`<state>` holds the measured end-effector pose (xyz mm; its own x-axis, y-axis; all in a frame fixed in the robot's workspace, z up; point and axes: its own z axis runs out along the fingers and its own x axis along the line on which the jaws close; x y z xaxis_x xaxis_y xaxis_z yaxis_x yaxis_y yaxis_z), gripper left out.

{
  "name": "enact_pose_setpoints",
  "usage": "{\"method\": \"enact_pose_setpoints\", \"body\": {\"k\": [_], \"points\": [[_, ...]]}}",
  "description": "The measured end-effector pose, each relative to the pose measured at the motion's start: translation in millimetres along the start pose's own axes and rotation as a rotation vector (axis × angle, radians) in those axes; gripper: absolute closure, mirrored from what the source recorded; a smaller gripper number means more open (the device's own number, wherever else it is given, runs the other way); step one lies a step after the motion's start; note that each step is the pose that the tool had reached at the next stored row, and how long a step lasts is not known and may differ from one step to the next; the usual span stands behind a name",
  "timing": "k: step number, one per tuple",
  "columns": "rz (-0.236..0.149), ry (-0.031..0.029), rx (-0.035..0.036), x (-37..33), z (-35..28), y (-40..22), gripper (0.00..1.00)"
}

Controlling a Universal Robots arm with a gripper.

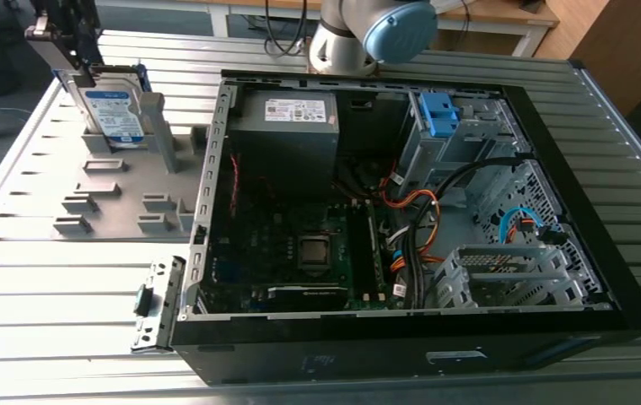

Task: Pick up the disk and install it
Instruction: 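Pick up the disk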

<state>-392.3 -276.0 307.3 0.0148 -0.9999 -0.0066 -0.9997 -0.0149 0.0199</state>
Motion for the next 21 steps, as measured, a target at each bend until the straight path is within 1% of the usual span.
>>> {"method": "enact_pose_setpoints", "body": {"k": [5, 8, 14, 16, 21], "points": [[-0.004, 0.0001, -0.0001, -0.1, 9.5, 0.0, 0.47], [-0.005, 0.0001, 0.0, -0.2, 15.1, 1.4, 0.47], [-0.006, 0.0001, 0.0, -0.1, 23.0, 2.4, 0.47], [-0.006, 0.0001, 0.0, -0.1, 24.6, 2.4, 0.47], [-0.006, 0.0001, -0.0001, -0.1, 24.9, 2.4, 0.47]]}}
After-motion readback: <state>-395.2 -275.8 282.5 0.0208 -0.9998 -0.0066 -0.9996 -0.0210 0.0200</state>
